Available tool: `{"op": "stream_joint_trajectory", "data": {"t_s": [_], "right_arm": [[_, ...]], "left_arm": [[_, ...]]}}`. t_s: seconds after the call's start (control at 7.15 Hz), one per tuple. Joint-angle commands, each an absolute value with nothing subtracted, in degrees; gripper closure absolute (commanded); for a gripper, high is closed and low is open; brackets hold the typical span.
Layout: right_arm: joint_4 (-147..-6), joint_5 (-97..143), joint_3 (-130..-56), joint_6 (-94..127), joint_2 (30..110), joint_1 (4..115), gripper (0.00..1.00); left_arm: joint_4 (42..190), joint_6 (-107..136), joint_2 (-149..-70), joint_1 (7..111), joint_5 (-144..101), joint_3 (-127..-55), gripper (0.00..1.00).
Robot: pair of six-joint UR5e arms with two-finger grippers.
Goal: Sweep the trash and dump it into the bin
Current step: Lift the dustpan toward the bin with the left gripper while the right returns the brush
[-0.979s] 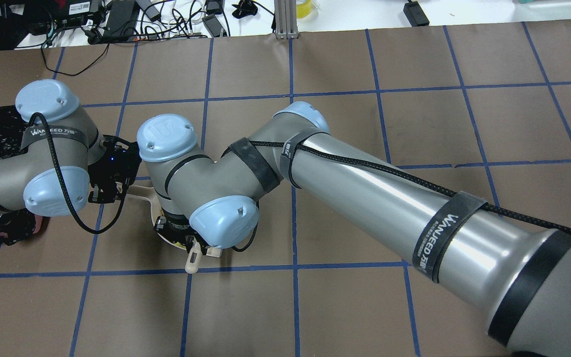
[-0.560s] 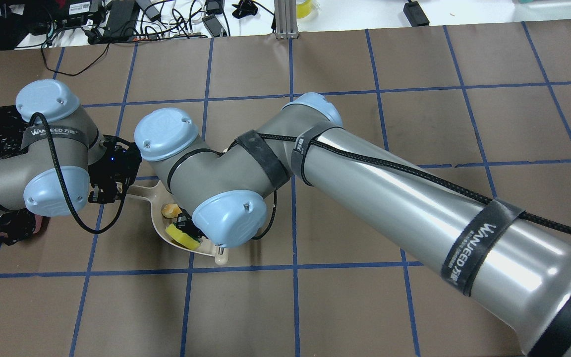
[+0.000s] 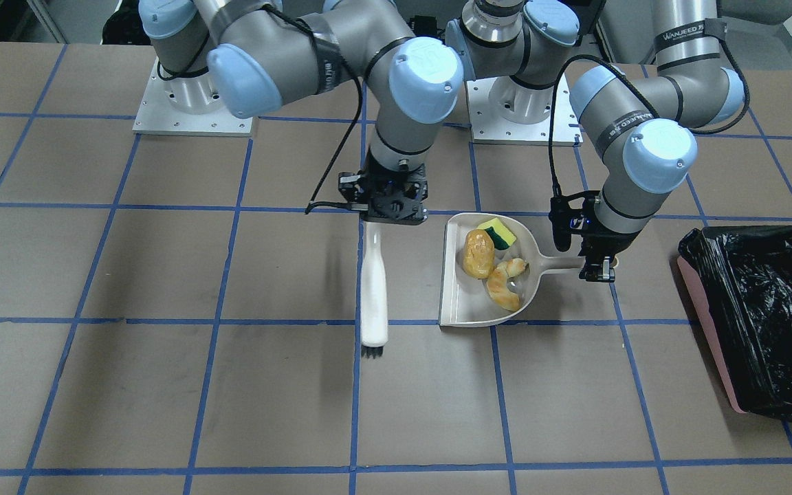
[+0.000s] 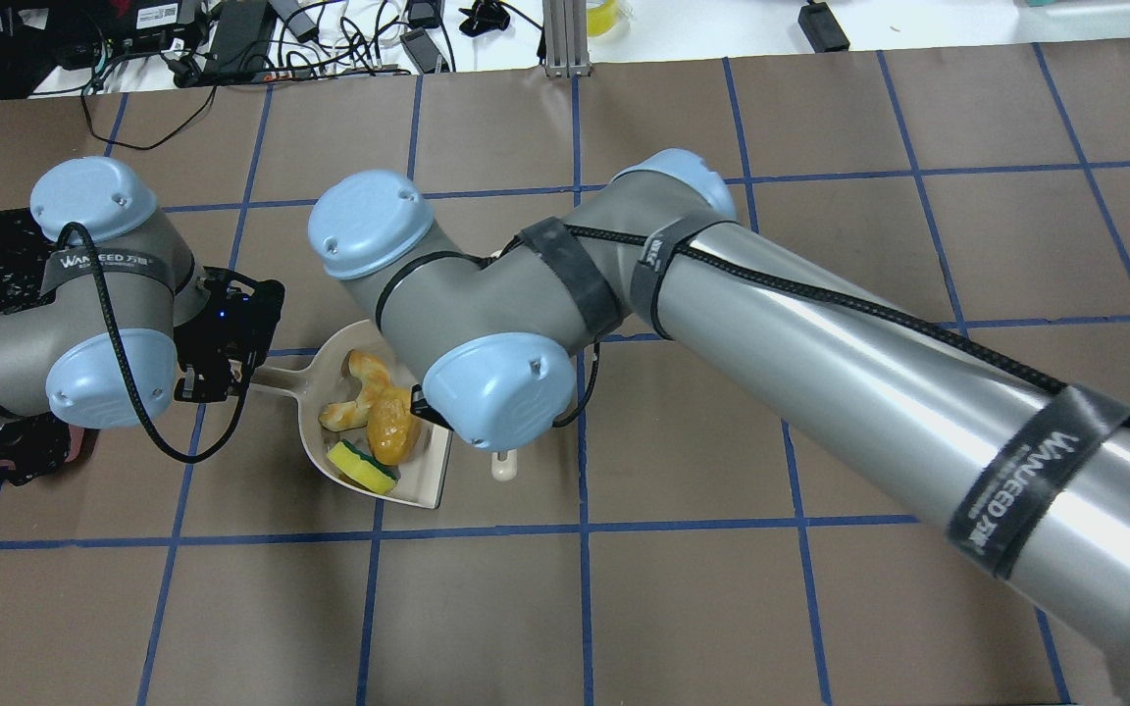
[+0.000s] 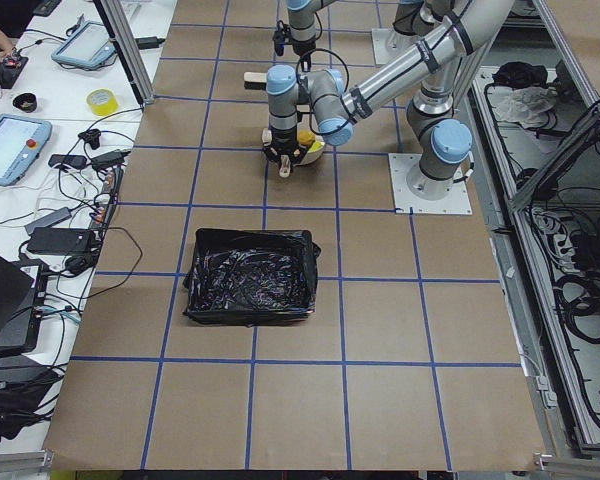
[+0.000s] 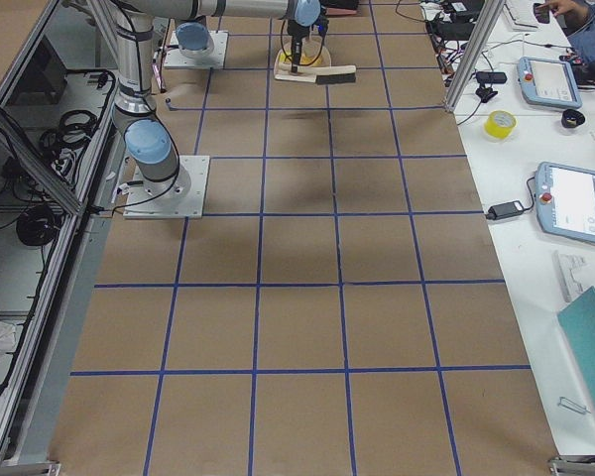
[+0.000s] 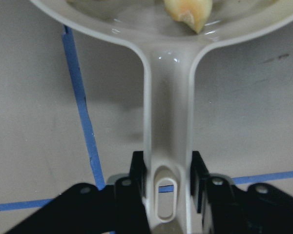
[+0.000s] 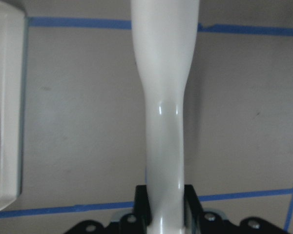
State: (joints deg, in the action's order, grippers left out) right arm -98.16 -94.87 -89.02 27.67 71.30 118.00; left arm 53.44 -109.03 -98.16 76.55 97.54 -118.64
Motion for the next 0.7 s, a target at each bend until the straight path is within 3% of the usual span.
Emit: {"op": "stream_joint_trajectory", "data": {"t_s": [0.0,0.56], "right_arm": [[-97.03,-95.10,-91.82,10.64,75.57,101.85,1.00],[-103.68,-95.71,-94.74,-15.22,73.15,77.31,1.00]], "left_arm": [[53.44,-109.25,-98.17,76.47,97.47,-118.48,1.00],[54.92,-111.36,-98.00,66.74,87.83,-117.86,1.00]]}}
